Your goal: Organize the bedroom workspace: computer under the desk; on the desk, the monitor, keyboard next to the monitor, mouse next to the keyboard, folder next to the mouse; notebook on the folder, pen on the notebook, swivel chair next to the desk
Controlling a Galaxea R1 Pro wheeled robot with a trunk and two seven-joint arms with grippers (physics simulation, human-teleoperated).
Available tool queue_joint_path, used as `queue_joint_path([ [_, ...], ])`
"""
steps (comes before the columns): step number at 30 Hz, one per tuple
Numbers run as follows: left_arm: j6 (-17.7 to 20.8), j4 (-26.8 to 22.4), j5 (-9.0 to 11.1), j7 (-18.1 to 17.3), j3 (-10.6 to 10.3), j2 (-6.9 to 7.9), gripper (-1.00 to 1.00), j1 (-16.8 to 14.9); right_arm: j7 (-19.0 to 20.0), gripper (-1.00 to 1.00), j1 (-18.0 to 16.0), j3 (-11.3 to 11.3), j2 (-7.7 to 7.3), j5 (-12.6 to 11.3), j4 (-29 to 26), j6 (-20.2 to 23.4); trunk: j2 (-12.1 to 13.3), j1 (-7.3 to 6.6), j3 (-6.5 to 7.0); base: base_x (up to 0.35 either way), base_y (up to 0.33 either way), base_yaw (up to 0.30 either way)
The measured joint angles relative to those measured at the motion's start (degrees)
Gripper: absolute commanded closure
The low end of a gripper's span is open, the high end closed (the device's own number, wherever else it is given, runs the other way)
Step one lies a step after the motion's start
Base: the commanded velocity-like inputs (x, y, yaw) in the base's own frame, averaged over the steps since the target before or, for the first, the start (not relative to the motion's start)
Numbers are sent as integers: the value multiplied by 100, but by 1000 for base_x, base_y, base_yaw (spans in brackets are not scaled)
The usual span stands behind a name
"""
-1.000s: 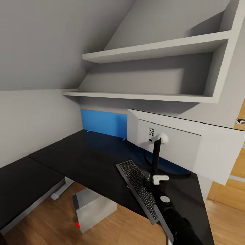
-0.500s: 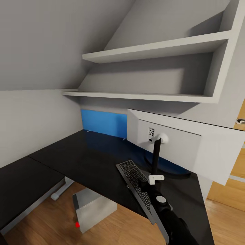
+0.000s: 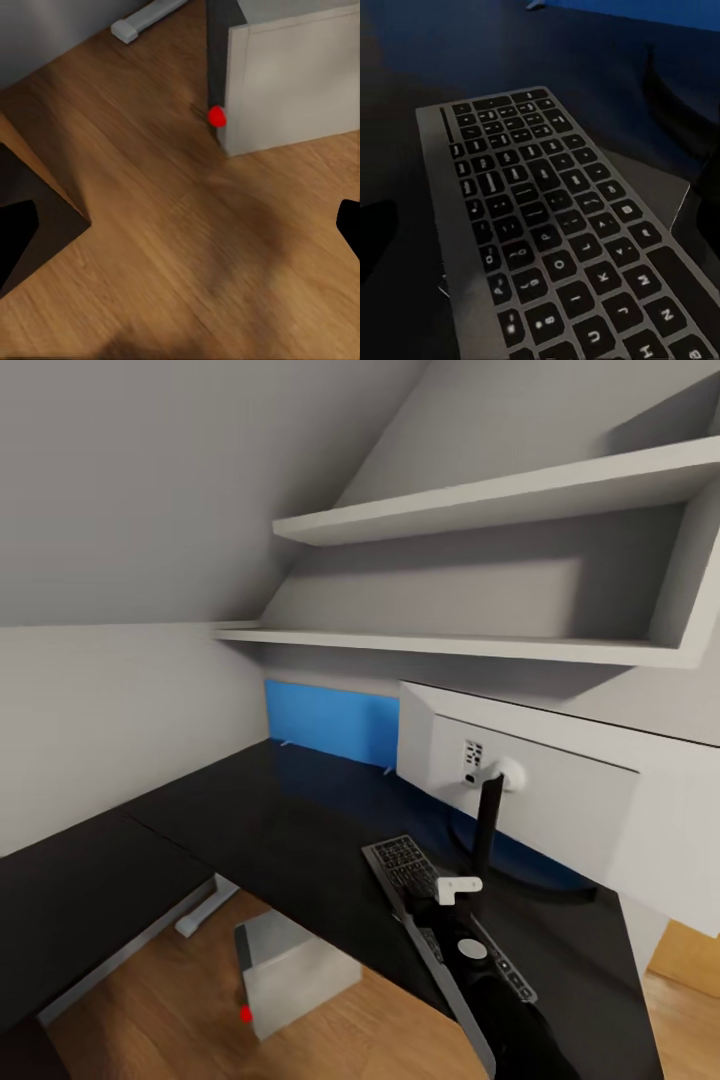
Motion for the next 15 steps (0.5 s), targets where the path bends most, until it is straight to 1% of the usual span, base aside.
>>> queue_joint_path([
  [9, 1, 0, 0, -3, 0, 0, -100, 0, 5, -100, -1, 0, -2, 2, 8, -2, 0, 0, -1, 177, -188, 278],
  [15, -1, 1, -1, 3, 0, 3, -100, 0, 1, -100, -1, 7, 3, 2, 9, -2, 0, 1, -17, 85, -89, 265],
])
